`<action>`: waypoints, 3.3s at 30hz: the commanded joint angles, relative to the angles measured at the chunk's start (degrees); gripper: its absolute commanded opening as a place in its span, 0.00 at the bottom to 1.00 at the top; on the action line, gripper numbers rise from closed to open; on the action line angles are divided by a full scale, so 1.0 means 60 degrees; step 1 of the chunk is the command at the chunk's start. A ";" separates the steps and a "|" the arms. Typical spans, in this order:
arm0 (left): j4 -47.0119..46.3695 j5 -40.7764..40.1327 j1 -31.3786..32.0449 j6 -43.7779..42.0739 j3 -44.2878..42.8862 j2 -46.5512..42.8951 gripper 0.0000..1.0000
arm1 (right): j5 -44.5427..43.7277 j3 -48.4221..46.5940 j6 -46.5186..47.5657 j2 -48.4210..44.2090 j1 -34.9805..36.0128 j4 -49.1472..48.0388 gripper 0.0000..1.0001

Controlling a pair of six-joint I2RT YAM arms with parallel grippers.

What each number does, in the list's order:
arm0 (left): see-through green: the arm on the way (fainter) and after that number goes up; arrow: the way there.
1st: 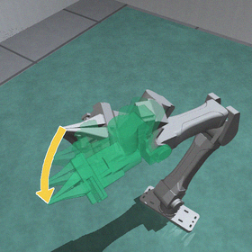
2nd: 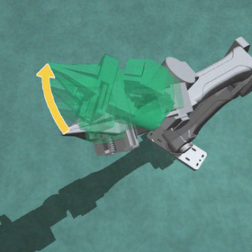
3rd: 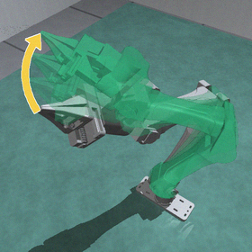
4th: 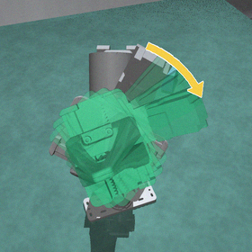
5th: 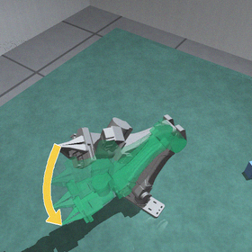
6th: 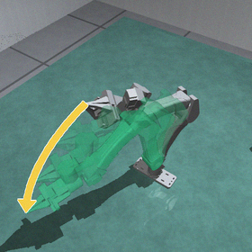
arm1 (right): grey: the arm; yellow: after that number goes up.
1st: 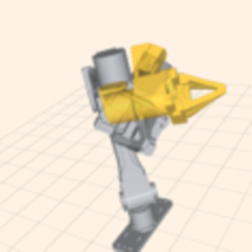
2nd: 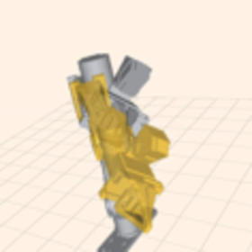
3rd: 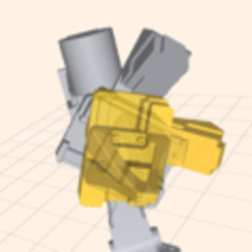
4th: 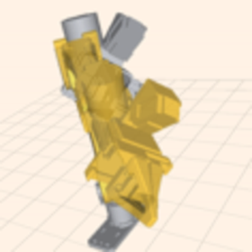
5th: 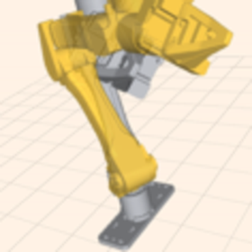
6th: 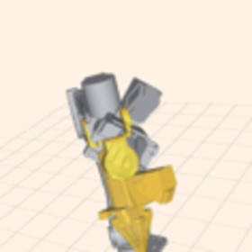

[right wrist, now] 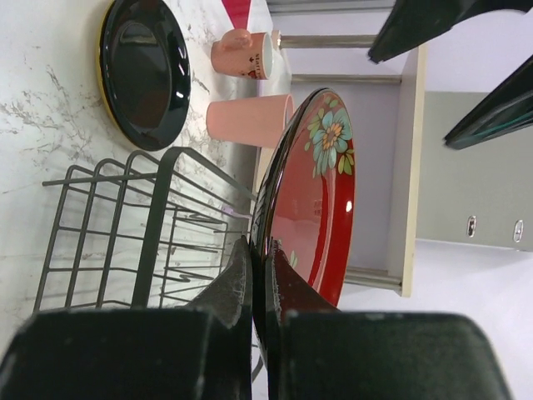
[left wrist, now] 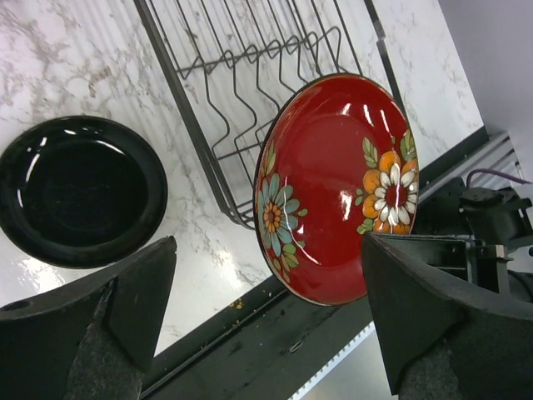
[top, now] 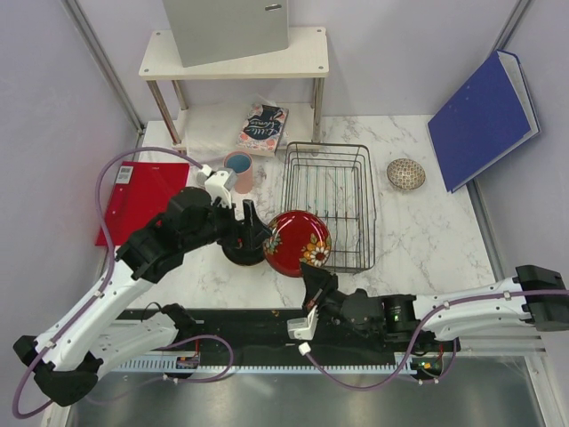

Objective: Unload the mixed dishes from the dish rack
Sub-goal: Place the plate at the center of the board.

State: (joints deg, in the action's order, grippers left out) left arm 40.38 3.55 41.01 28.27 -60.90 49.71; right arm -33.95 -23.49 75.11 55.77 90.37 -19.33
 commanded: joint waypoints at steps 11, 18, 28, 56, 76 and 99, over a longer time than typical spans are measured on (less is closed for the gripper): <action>-0.1105 0.1019 0.0035 -0.0244 0.1068 0.0225 0.82 | -0.0654 -0.0949 0.0577 0.0637 0.1286 -0.2256 0.00; -0.1749 0.1766 0.0034 -0.0069 0.1595 -0.0009 0.65 | -0.0903 -0.0803 0.0372 0.0257 0.1667 -0.2535 0.00; -0.2160 0.3508 0.0049 -0.0010 0.1918 0.0020 0.48 | -0.1123 -0.0525 0.0255 -0.0183 0.1784 -0.2769 0.00; -0.0958 0.5648 0.0005 0.1352 0.1039 0.0709 0.02 | -0.1357 0.0061 0.0065 -0.0726 0.1784 -0.2154 0.00; -0.2893 0.6002 -0.3903 0.2320 0.1099 -0.0698 0.02 | -0.2921 -0.1005 -0.4164 -0.1017 0.1946 -0.2960 0.98; -0.5542 0.2251 -0.4829 0.3183 0.4392 0.0928 0.02 | -0.5503 -0.2532 -1.4012 -0.4270 0.1858 0.1186 0.98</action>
State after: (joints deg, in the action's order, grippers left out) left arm 17.82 18.85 12.23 43.66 -37.15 54.26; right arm -66.13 -38.52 -4.08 30.20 101.51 -15.64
